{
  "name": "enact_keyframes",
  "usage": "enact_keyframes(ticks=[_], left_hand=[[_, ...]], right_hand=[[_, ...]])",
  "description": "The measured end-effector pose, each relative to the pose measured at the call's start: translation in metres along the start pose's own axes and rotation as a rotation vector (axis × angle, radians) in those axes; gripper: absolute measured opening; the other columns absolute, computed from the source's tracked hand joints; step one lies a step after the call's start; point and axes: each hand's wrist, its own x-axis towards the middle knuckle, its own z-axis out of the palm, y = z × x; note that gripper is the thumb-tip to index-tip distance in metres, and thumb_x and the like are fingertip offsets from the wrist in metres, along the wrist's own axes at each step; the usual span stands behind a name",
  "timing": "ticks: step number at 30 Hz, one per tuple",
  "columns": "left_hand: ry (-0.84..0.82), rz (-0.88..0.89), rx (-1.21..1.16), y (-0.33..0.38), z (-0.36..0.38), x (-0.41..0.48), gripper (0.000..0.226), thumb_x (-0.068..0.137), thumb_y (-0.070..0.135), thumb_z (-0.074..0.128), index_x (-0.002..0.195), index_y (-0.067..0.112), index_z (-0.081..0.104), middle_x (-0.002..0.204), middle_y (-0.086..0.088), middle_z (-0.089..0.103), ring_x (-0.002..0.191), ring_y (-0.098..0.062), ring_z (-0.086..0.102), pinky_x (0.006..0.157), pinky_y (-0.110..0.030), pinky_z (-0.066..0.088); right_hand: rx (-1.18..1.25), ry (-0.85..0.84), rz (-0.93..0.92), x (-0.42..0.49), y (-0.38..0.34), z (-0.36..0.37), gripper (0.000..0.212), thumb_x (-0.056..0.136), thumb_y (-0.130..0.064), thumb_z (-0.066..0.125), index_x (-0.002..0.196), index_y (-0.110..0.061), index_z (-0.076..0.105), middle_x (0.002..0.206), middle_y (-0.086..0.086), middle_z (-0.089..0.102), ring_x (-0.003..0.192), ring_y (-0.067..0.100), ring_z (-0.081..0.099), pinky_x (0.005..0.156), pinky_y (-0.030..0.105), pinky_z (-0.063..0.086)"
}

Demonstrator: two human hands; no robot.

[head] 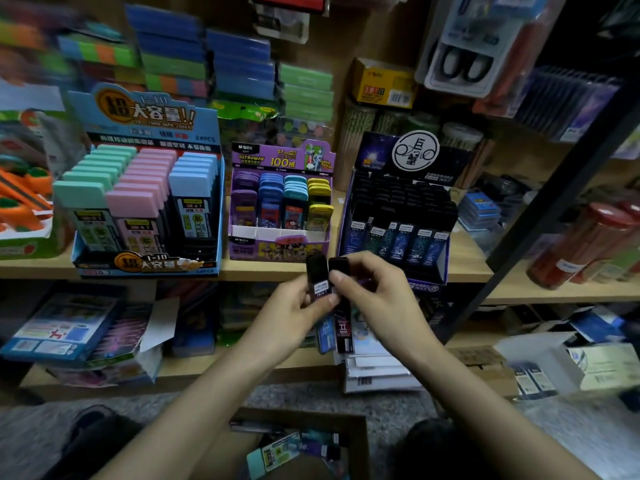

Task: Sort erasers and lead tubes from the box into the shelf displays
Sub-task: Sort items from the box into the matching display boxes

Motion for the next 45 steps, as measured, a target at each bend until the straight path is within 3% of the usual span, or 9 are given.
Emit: enact_keyframes(ticks=[6,13,18,26,30,35,39,42,45], left_hand=[[-0.067,-0.013,-0.101,0.005,0.005,0.007,0.029,0.089,0.012,0.055,0.115,0.022,0.051,0.098,-0.003,0.073,0.094,-0.014,0.069,0.08,-0.028,0.056],[0.096,0.025,-0.143,0.01,-0.009,0.014,0.017,0.09,0.007,0.053,0.104,0.015,0.055,0.09,-0.004,0.075,0.083,-0.013,0.071,0.07,-0.021,0.056],[0.192,0.038,-0.104,0.003,-0.013,0.017,0.013,0.086,0.006,0.059,0.099,0.01,0.062,0.09,-0.009,0.073,0.08,-0.014,0.071,0.067,-0.015,0.053],[0.147,0.033,-0.086,-0.002,-0.008,0.015,0.02,0.074,0.022,0.064,0.094,0.018,0.062,0.088,-0.003,0.074,0.081,-0.013,0.071,0.072,-0.019,0.055],[0.141,0.041,-0.092,-0.004,-0.007,0.014,0.013,0.081,0.007,0.062,0.093,0.012,0.062,0.084,-0.004,0.074,0.078,-0.014,0.071,0.069,-0.016,0.053],[0.142,0.037,-0.078,-0.005,-0.006,0.015,0.012,0.082,0.006,0.062,0.092,0.014,0.062,0.084,-0.002,0.074,0.079,-0.013,0.071,0.071,-0.017,0.054],[0.135,0.035,-0.098,-0.004,-0.001,0.014,0.013,0.082,0.006,0.063,0.093,0.013,0.063,0.084,-0.003,0.074,0.079,-0.016,0.071,0.069,-0.018,0.054],[0.062,0.037,-0.11,0.001,0.006,0.013,0.018,0.077,0.013,0.065,0.095,0.012,0.063,0.087,-0.003,0.074,0.078,-0.016,0.072,0.066,-0.018,0.054],[-0.022,0.056,-0.115,0.009,0.017,0.018,0.024,0.072,0.018,0.064,0.095,0.012,0.064,0.088,-0.002,0.075,0.08,-0.016,0.071,0.07,-0.019,0.055]], right_hand=[[0.031,0.008,0.001,0.007,-0.007,-0.031,0.004,0.087,-0.014,0.064,0.086,-0.017,0.066,0.076,0.001,0.065,0.068,0.004,0.059,0.061,0.016,0.048],[0.082,0.405,-0.069,0.041,-0.007,-0.096,0.011,0.082,-0.013,0.07,0.089,-0.02,0.065,0.082,0.0,0.067,0.081,0.012,0.066,0.073,0.019,0.051],[-0.123,0.329,-0.093,0.049,0.007,-0.094,0.017,0.079,-0.006,0.072,0.095,-0.011,0.066,0.076,-0.008,0.062,0.064,-0.011,0.058,0.068,0.008,0.047],[-0.146,0.225,-0.134,0.052,0.009,-0.089,0.018,0.079,-0.007,0.072,0.093,-0.016,0.066,0.079,-0.006,0.066,0.071,-0.004,0.059,0.071,0.01,0.048],[-0.283,0.28,-0.154,0.059,0.02,-0.081,0.021,0.082,-0.011,0.071,0.101,-0.016,0.063,0.081,-0.008,0.061,0.072,-0.006,0.055,0.068,0.006,0.042],[-0.567,0.362,-0.267,0.062,0.027,-0.069,0.019,0.084,-0.014,0.069,0.1,-0.006,0.061,0.095,0.005,0.059,0.084,0.02,0.06,0.075,0.028,0.049],[-0.666,0.364,-0.231,0.059,0.02,-0.07,0.026,0.086,-0.015,0.066,0.11,-0.007,0.064,0.107,0.011,0.051,0.094,0.024,0.054,0.079,0.044,0.049],[-0.611,0.39,-0.243,0.043,0.01,-0.076,0.029,0.089,-0.015,0.062,0.118,-0.009,0.06,0.109,0.008,0.049,0.1,0.018,0.051,0.087,0.03,0.046],[-0.258,0.215,-0.156,0.023,-0.007,-0.077,0.016,0.092,-0.019,0.058,0.105,-0.014,0.065,0.097,0.003,0.063,0.087,0.004,0.057,0.074,0.012,0.042]])
